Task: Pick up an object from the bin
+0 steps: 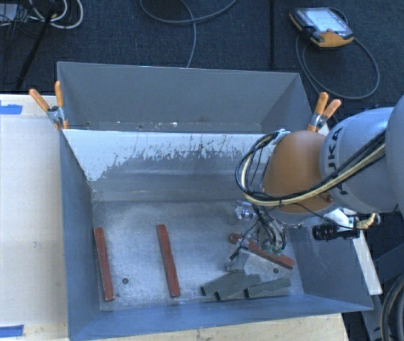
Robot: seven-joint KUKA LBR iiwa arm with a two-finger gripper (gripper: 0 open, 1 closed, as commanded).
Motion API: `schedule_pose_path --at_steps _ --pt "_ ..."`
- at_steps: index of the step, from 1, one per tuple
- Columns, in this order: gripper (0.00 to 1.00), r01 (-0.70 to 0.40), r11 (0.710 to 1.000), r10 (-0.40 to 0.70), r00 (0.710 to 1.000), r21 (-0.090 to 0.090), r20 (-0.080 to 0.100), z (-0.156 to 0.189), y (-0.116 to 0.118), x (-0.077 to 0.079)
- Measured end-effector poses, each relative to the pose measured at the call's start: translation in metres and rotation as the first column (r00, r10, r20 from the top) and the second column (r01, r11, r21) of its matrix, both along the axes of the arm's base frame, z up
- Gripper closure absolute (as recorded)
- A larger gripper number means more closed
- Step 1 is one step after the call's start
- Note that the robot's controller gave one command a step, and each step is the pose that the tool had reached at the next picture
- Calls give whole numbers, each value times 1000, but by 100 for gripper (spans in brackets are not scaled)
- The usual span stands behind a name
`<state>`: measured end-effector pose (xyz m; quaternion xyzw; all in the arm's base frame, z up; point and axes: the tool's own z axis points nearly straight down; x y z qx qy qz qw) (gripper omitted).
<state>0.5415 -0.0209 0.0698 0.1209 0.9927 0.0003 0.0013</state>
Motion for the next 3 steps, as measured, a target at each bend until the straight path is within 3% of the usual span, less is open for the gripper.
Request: schedule_pose_path --at_steps 1,2,3 --pt "0 0 1000 0 1000 0 0 0 0 0" --pt "0 16 1000 -16 1000 2 -5 3 -34 39" --pt "0 -39 999 39 999 -2 3 3 -56 35"
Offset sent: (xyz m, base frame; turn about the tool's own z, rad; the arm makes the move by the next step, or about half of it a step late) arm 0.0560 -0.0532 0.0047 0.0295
